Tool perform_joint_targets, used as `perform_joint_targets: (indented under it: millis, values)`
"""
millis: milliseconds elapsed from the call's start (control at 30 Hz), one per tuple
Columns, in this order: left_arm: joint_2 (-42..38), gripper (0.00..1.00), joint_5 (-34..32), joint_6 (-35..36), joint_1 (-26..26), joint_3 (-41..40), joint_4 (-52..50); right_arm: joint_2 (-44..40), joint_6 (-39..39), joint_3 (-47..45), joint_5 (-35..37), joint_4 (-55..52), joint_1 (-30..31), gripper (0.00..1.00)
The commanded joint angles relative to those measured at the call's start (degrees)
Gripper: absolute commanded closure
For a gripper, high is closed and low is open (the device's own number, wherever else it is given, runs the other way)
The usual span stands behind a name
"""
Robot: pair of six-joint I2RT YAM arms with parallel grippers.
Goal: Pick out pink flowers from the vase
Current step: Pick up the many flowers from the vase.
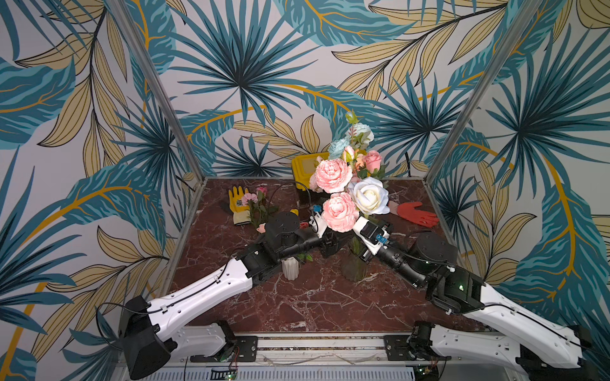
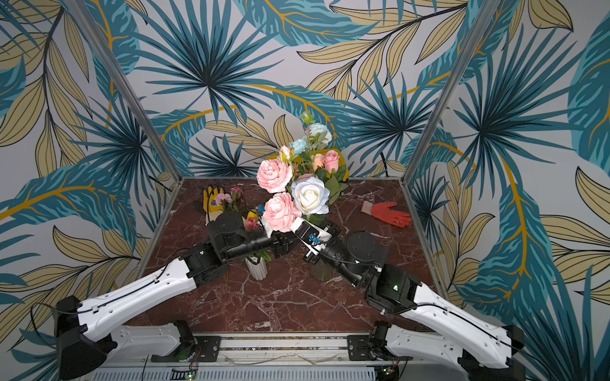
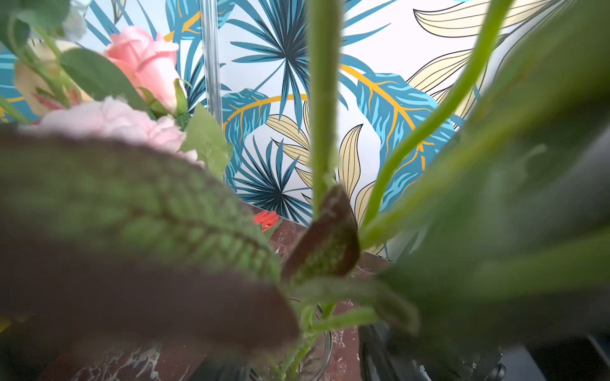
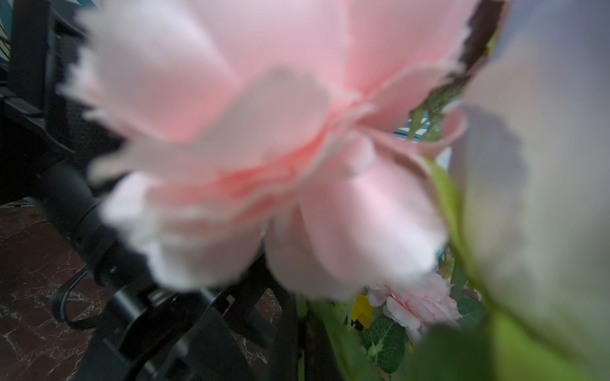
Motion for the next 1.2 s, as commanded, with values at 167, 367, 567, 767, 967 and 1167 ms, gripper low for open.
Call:
perform_joint_targets:
  millis: [167,367,567,767,967,1167]
  values:
    - [1.5,0.74,-0.1,-0.8,0.0,-1.3,5.5,-1.5,1.0,0.3,-0.2,1.0,0.1,0.98]
    - [1.8,0.96,1.1,-1.4,0.0,-1.3,5.5,-1.7,1.1,-0.7,-0.2,1.1,0.1,0.95]
    - [-0.8,1.00,-0.8,-1.7,0.1,-2.2,5.4,-2.5,1.0,-0.1,-1.2,0.2,0.1,0.71]
    - [-5.3,1.00,-4.6,-1.4,0.4,-3.4,5.3,-5.0,1.8,0.7,-3.9,-1.4,0.1,0.56]
    - [-9.7,1.00,-6.5,-0.9,2.4,-0.9,1.3,-6.5,2.5,1.1,-7.6,-3.2,0.1,0.51]
    - [-11.5,1.00,-5.2,-2.2,3.9,2.1,-3.2,-6.1,2.7,1.4,-7.8,-3.9,0.1,0.49]
